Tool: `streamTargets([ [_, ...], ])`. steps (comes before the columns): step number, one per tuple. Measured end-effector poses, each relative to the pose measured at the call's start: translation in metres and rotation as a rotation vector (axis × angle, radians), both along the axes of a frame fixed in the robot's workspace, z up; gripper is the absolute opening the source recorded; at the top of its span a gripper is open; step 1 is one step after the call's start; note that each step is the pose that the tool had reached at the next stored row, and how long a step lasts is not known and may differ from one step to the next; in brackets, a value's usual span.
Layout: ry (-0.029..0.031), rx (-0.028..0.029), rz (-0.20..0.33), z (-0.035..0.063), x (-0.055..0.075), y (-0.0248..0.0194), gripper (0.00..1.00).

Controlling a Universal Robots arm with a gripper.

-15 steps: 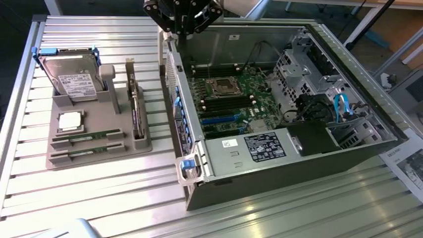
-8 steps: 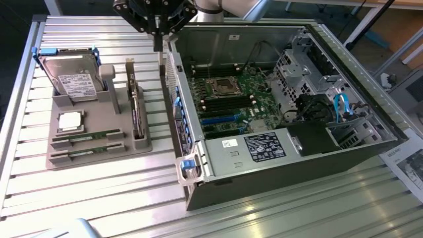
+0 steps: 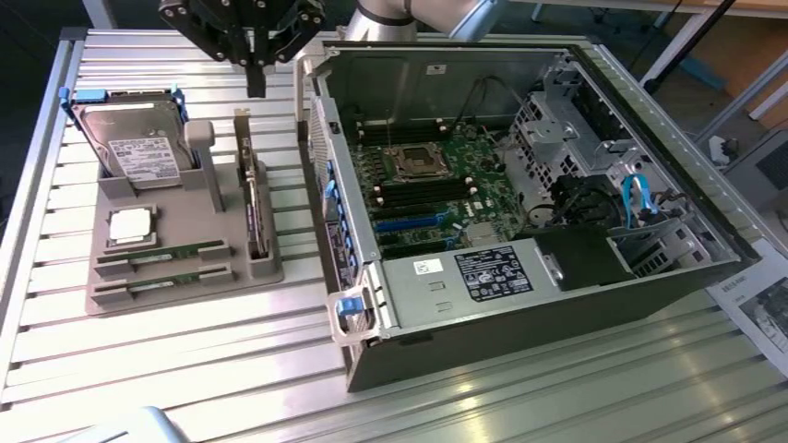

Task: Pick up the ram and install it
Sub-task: 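Reach for the ram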

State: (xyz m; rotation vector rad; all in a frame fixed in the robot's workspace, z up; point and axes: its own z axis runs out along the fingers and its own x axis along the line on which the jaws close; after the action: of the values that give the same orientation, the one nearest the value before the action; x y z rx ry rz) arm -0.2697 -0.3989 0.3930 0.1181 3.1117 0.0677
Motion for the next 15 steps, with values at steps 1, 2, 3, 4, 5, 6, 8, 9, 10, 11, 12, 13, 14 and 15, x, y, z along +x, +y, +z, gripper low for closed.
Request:
streamTargets([
  [1, -0.0002, -0.0001, 0.000, 0.0000, -0.009, 0.0000, 0.10],
  [2, -0.0003, -0.0001, 0.000, 0.0000, -0.014, 0.0000, 0.10],
  [3, -0.0004, 0.0000, 0.000, 0.0000, -0.020, 0.0000, 0.10],
  [4, -0.0006, 0.0001, 0.000, -0.0001, -0.026, 0.0000, 0.10],
  [5, -0.0005, -0.0001, 0.000, 0.0000, -0.032, 0.0000, 0.10],
  [6, -0.0004, -0.0001, 0.000, 0.0000, -0.036, 0.0000, 0.10],
  [8, -0.0006, 0.0000, 0.000, 0.0000, -0.045, 0.0000, 0.10],
  [9, -0.0007, 0.0001, 0.000, -0.0001, -0.049, 0.0000, 0.10],
  [10, -0.0006, -0.0001, 0.000, 0.0000, -0.053, 0.0000, 0.10],
  [11, -0.0006, -0.0001, 0.000, 0.0000, -0.057, 0.0000, 0.10],
  [12, -0.0006, 0.0000, 0.000, 0.0000, -0.063, 0.0000, 0.10],
  [13, -0.0007, 0.0000, 0.000, -0.0001, -0.067, 0.0000, 0.10],
  [14, -0.0007, 0.0000, 0.000, 0.0000, -0.070, 0.0000, 0.10],
  [15, -0.0005, -0.0001, 0.000, 0.0001, -0.074, 0.0000, 0.10],
])
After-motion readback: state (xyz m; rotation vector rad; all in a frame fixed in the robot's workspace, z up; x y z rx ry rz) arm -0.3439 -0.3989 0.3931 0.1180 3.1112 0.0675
